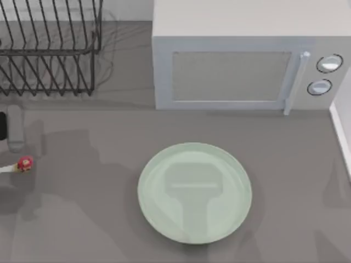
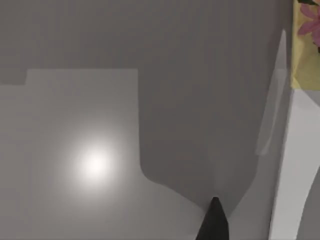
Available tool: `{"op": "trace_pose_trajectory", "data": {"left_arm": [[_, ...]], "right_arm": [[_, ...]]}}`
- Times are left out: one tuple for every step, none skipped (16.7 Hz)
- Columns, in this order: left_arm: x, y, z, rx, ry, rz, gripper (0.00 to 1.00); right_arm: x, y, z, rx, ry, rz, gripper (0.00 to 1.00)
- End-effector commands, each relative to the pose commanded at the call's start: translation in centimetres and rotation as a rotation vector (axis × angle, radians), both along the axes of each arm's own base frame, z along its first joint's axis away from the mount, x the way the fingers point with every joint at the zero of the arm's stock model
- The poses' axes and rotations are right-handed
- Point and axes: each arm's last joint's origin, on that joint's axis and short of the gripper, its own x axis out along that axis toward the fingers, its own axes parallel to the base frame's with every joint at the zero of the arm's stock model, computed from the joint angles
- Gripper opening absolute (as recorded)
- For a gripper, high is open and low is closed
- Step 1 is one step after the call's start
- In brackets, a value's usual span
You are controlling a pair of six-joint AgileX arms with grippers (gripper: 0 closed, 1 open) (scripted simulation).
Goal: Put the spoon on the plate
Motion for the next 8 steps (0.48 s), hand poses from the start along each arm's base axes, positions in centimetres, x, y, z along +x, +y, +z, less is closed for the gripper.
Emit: {"op": "trace_pose_trajectory", "data": {"left_arm": [[-0.4,-0.2,2.2,-0.001,0.000,0.024,0.00],[-0.4,-0.2,2.2,-0.001,-0.001,0.025,0.00],[-0.3,-0.1,2.6,0.000,-0.004,0.026,0.00],[-0.1,0.0,3.3,0.001,-0.006,0.027,0.00],[0.0,0.0,4.1,0.001,-0.007,0.027,0.00],[0.1,0.0,5.1,0.001,-0.008,0.026,0.00],[0.1,0.0,6.2,0.000,-0.005,0.026,0.00],[0.1,0.0,7.3,-0.001,0.001,0.026,0.00]], "right_arm": [[0.0,0.0,0.0,0.000,0.000,0.000,1.00],[0.0,0.0,0.0,0.000,0.000,0.000,1.00],[0.0,0.0,0.0,0.000,0.000,0.000,1.00],[0.0,0.0,0.0,0.000,0.000,0.000,1.00],[0.0,0.0,0.0,0.000,0.000,0.000,1.00],[0.0,0.0,0.0,0.000,0.000,0.000,1.00],[0.0,0.0,0.0,0.000,0.000,0.000,1.00],[0.0,0.0,0.0,0.000,0.000,0.000,1.00]]}}
